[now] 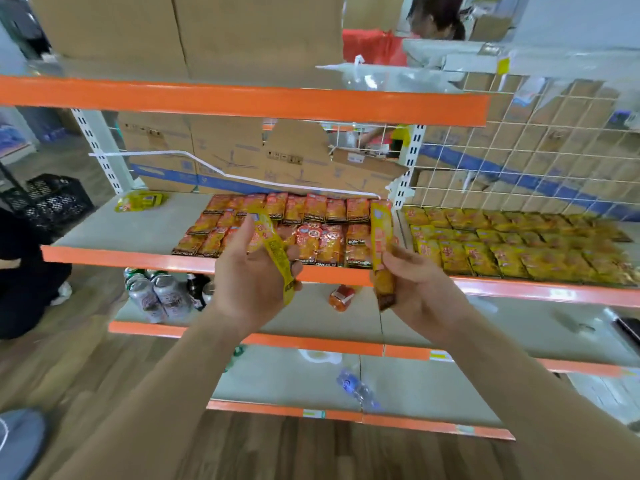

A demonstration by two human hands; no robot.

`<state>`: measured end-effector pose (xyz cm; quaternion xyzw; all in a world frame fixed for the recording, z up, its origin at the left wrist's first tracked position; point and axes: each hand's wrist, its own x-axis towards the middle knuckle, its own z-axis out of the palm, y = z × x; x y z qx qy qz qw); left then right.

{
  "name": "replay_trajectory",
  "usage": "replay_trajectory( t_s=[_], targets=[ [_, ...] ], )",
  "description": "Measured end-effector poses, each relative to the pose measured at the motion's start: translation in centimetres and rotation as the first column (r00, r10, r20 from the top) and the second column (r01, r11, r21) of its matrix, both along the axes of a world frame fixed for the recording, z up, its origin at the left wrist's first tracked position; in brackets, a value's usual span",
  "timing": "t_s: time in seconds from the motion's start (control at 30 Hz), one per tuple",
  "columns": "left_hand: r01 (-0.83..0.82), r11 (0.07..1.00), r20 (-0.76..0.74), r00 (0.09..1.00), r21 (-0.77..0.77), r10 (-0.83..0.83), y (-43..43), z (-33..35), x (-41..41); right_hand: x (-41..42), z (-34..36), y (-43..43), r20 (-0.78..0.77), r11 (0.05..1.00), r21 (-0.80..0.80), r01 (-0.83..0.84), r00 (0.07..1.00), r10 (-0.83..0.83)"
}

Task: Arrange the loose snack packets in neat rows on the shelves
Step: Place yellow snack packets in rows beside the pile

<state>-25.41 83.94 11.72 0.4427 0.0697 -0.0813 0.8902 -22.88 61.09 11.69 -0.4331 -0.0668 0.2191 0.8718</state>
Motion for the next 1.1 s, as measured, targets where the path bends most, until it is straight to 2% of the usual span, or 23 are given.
replay_trajectory(
  t_s=[0.03, 0.1, 0.23, 0.33, 0.53, 0.7, 0.87, 1.0, 1.1],
  targets=[
    [-0.007, 1.0, 0.003, 1.0, 0.003, 0.007, -0.9, 0.2, 0.2, 0.2, 0.0, -0.8, -0.02, 1.0, -0.008, 0.013, 1.0, -0.013],
    [-0.029, 0.999, 0.03, 0.999, 0.035, 0.028, -2.9, 0.3, 0.7, 0.7, 0.2, -2.5, 0.034, 0.996, -0.089, 0.026, 0.999, -0.023],
    [-0.109, 0.972, 0.064, 0.993, 0.21, 0.097, -7.4, 0.5, 1.6, 2.0, 1.0, -6.2, 0.096, 0.988, -0.135, 0.074, 0.994, -0.061],
    [-0.157, 0.954, 0.125, 0.984, 0.255, 0.128, -10.6, 0.4, 2.7, 3.2, 0.9, -9.4, 0.154, 0.974, -0.187, 0.126, 0.983, -0.098],
    [-0.137, 0.898, 0.186, 0.981, 0.418, 0.063, -16.9, 0.1, 4.2, 4.7, 1.3, -16.2, 0.228, 0.934, -0.264, 0.241, 0.956, -0.183],
    [-0.21, 0.855, 0.238, 0.966, 0.473, 0.106, -23.6, 0.0, 6.3, 5.5, 0.9, -23.4, 0.279, 0.878, -0.344, 0.334, 0.929, -0.244],
    [-0.181, 0.846, 0.258, 0.965, 0.501, 0.054, -29.9, 0.2, 8.5, 5.8, 0.6, -30.3, 0.319, 0.816, -0.424, 0.392, 0.908, -0.271],
    [-0.137, 0.836, 0.256, 0.967, 0.531, -0.004, -34.0, 0.0, 10.3, 6.4, 0.0, -34.8, 0.335, 0.749, -0.444, 0.492, 0.866, -0.37],
    [-0.083, 0.824, 0.238, 0.969, 0.56, -0.064, -37.2, -0.5, 12.1, 7.3, -0.8, -38.0, 0.346, 0.661, -0.475, 0.581, 0.814, -0.467]
  ],
)
